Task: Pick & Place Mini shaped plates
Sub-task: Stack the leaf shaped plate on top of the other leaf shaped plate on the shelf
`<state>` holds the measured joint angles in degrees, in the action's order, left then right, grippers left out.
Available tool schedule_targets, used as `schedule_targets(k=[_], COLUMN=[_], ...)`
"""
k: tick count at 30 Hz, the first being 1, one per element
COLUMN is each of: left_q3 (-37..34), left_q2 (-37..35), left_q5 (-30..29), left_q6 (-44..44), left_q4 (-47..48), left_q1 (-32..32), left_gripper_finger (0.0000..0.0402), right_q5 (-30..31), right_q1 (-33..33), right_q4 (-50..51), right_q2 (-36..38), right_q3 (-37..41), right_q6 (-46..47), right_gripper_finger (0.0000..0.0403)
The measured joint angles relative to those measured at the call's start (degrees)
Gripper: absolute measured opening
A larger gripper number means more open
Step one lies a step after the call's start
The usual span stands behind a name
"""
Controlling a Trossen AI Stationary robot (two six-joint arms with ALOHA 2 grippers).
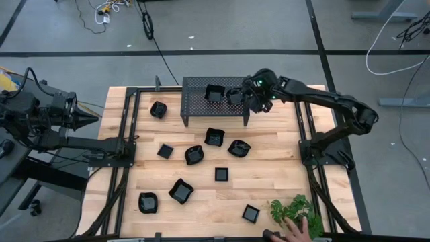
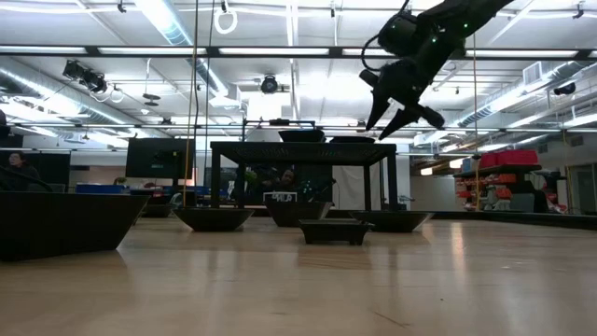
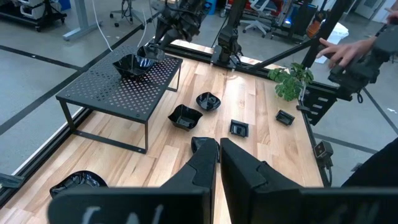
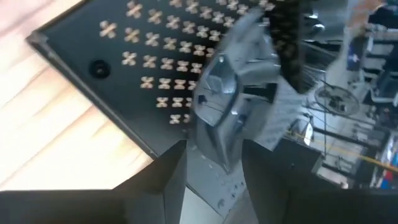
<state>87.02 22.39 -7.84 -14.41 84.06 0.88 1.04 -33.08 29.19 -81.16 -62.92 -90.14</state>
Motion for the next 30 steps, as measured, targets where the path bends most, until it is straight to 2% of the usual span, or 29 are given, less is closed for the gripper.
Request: schedule_targets(k=[4, 7, 14, 18, 22, 30], left_q3=[0.00, 0.00, 0.00, 0.00, 0.00, 0.02], left_q2=[0.00, 0.00, 0.00, 0.00, 0.00, 0.00], left_q5=[0.01, 0.00, 0.00, 0.01, -0.01, 0.00], left_q6=[0.00, 0.00, 0.00, 0.00, 0.00, 0.00], left_q4=[0.01, -0.01, -0.01, 0.00, 0.01, 0.01], left_q1=[-0.02, -0.02, -0.01, -0.01, -0.02, 0.00], left_gripper_finger=[0.0025, 0.0025, 0.0025, 0.0025, 0.0025, 0.0025], right_q5=[0.00, 0.06, -0.04, -0.11, -0.79, -0.67], right_q1=[0.02, 0.67, 8.57, 15.71, 22.92, 32.84], right_q4=[0.16, 0.17, 0.95, 3.23, 6.46, 10.27], right_q2=[2.46, 4.59, 9.77, 11.09, 11.09, 7.75], right_q3=[0.00, 0.00, -0.02, -0.01, -0.02, 1.82], right_q6=[4.05, 10.58, 40.03, 51.11, 55.31, 53.27], right_gripper_finger=[0.0155, 0.0155, 0.0156, 0.0156, 0.0156, 0.0155])
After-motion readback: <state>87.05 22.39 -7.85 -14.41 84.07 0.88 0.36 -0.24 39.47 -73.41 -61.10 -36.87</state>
